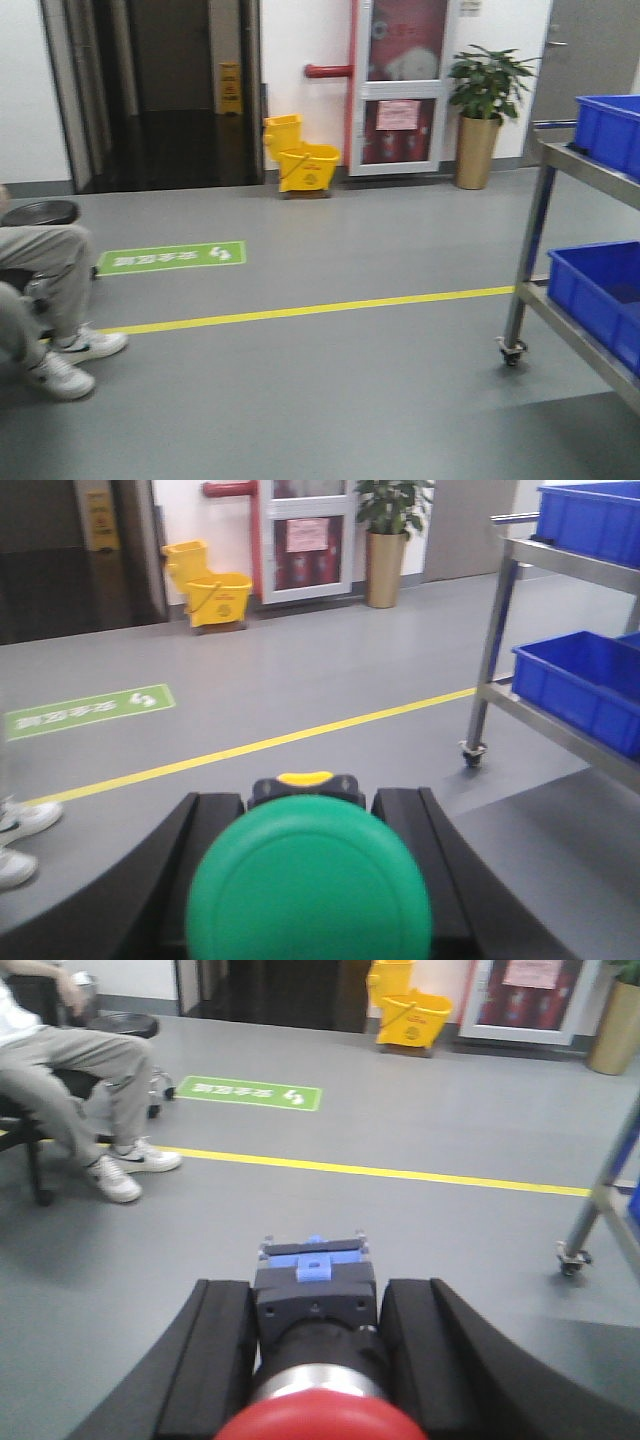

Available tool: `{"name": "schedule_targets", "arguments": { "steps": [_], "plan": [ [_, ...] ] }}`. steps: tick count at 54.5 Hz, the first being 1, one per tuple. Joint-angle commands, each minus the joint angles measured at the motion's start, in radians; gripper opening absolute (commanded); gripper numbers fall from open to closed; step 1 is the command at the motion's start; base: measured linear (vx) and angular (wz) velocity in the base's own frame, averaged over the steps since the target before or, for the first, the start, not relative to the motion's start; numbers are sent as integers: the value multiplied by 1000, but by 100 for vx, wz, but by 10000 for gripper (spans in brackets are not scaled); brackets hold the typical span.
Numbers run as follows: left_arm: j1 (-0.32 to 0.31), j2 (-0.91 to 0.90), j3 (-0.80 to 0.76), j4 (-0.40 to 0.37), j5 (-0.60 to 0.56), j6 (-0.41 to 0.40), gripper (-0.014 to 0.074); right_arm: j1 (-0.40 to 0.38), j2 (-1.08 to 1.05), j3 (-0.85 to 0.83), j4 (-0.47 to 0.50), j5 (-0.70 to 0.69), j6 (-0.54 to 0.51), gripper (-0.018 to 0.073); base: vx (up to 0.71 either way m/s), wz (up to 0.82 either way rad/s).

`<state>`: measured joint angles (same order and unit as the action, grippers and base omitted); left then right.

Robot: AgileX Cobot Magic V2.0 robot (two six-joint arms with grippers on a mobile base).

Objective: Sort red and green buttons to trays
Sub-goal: 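Drive the base with both buttons held to the tray table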

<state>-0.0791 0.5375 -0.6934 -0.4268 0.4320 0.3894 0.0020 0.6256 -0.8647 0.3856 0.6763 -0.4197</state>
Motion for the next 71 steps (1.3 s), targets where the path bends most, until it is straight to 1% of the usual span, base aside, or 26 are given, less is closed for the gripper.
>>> {"name": "schedule_targets", "arguments": {
  "steps": [1, 71],
  "plan": [
    [-6, 5, -28, -25, -80, -5, 3, -4, 7, -33, 19, -83, 0, -9, 41, -46],
    [-6, 5, -28, -25, -80, -5, 3, -4, 6, -33, 21, -84, 0, -9, 37, -54]
  ]
}}
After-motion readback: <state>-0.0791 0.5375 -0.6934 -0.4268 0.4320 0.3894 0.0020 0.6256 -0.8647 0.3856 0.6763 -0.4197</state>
